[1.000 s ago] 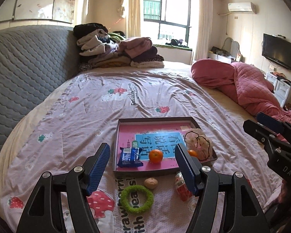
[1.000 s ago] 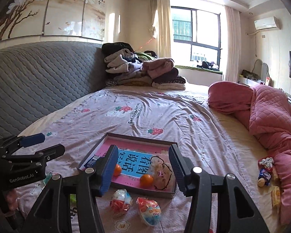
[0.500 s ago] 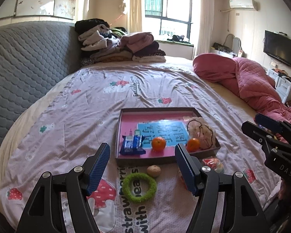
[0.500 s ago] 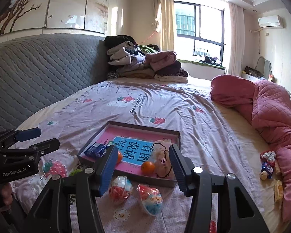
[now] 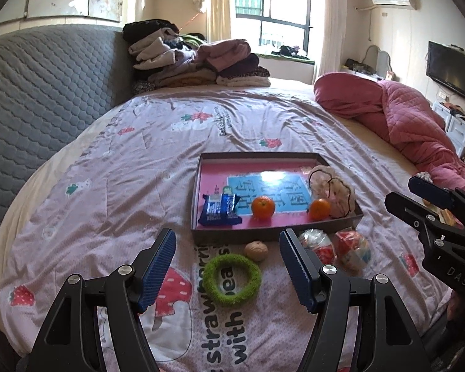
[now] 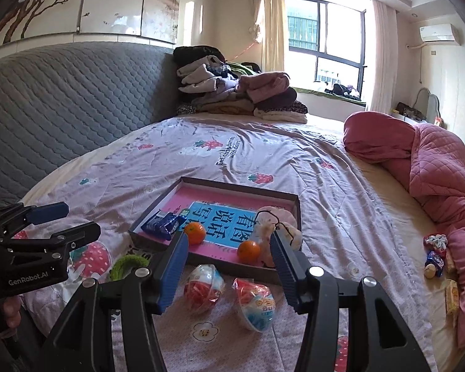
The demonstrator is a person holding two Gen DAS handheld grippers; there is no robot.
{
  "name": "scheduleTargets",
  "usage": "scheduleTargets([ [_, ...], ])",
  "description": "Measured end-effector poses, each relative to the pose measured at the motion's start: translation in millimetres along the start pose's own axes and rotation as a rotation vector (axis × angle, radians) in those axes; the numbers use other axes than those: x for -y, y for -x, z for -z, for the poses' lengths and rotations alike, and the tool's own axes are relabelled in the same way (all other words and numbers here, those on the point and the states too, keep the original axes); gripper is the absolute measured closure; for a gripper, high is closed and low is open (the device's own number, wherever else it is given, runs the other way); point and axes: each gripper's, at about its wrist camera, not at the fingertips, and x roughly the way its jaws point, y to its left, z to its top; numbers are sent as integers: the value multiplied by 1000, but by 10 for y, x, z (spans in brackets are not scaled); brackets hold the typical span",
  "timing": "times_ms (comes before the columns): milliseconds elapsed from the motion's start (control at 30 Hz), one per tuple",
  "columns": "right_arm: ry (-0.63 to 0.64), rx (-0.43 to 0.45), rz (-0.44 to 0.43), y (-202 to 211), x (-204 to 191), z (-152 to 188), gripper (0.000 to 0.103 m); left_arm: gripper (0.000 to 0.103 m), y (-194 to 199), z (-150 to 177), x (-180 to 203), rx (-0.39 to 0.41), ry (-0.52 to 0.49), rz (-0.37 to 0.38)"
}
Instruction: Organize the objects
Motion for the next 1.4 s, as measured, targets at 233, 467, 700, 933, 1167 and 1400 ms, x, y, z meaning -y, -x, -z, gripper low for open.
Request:
scheduleTargets([
  [233, 19, -9, -5, -47, -128, 83, 48, 32, -92, 188, -107, -33, 10, -23],
  [467, 35, -15, -9, -95, -235, 162, 48, 32, -187, 363, -121, -74, -1, -26],
  [700, 51, -44, -3, -192, -307, 246, 48, 32, -241, 401, -194, -79, 16, -31],
  [933, 59, -61, -6, -256, -359, 329, 48, 32, -310, 440, -214, -83, 18, -27],
  [1167, 66, -72, -14, -337, -400, 385, 48, 32, -415, 506, -194, -104, 1, -27],
  [1400, 60, -92, -22, -436, -416, 430, 48, 32, -449, 552, -222, -112, 2, -27],
])
